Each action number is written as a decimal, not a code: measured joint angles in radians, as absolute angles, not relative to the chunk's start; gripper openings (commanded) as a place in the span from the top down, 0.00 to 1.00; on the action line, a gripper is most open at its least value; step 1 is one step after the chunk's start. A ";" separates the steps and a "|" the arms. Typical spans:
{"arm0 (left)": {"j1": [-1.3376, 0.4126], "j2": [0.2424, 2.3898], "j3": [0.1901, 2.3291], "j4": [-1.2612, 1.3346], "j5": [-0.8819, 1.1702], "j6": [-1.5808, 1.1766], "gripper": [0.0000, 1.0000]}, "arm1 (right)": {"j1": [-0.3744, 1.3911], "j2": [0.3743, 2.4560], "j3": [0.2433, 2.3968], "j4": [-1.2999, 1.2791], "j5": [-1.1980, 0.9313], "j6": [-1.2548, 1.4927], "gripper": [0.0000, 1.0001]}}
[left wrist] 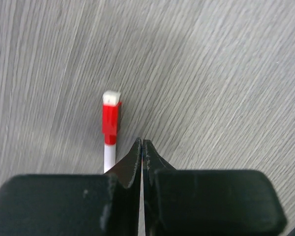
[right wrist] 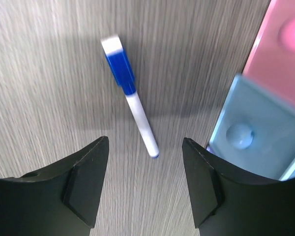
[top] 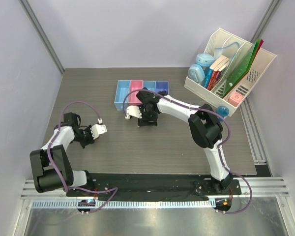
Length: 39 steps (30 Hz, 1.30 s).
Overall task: Sort the stationery into containers
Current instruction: Pick up the pen from the center of the board.
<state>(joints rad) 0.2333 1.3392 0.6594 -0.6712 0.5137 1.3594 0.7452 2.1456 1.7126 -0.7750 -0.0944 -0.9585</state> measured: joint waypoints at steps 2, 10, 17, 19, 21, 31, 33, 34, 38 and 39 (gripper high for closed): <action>0.255 1.338 0.660 -0.668 0.514 1.327 1.00 | 0.756 2.146 1.713 -0.759 -0.104 -0.957 0.34; 0.380 1.328 0.711 -0.657 0.550 1.214 0.96 | 0.773 2.188 1.718 -0.730 -0.141 -0.947 0.35; 0.398 1.327 0.719 -0.701 0.602 1.251 0.32 | 0.777 2.198 1.731 -0.715 -0.153 -0.941 0.36; 0.398 1.327 0.723 -0.738 0.611 1.275 0.31 | 0.778 2.199 1.732 -0.715 -0.152 -0.941 0.36; 0.398 1.328 0.734 -0.779 0.616 1.307 0.30 | 0.778 2.200 1.732 -0.715 -0.152 -0.941 0.36; 0.386 1.456 0.831 -0.839 0.599 1.469 0.30 | 0.780 2.200 1.732 -0.715 -0.152 -0.936 0.37; 0.373 1.525 0.870 -0.847 0.584 1.484 0.30 | 0.781 2.200 1.732 -0.714 -0.151 -0.933 0.37; 0.364 1.564 0.894 -0.849 0.575 1.492 0.30 | 0.782 2.200 1.732 -0.713 -0.151 -0.932 0.37; 0.337 1.659 0.970 -0.848 0.543 1.504 0.31 | 0.784 2.200 1.732 -0.710 -0.151 -0.929 0.38; 0.330 1.672 0.982 -0.846 0.532 1.505 0.31 | 0.784 2.200 1.732 -0.709 -0.151 -0.928 0.38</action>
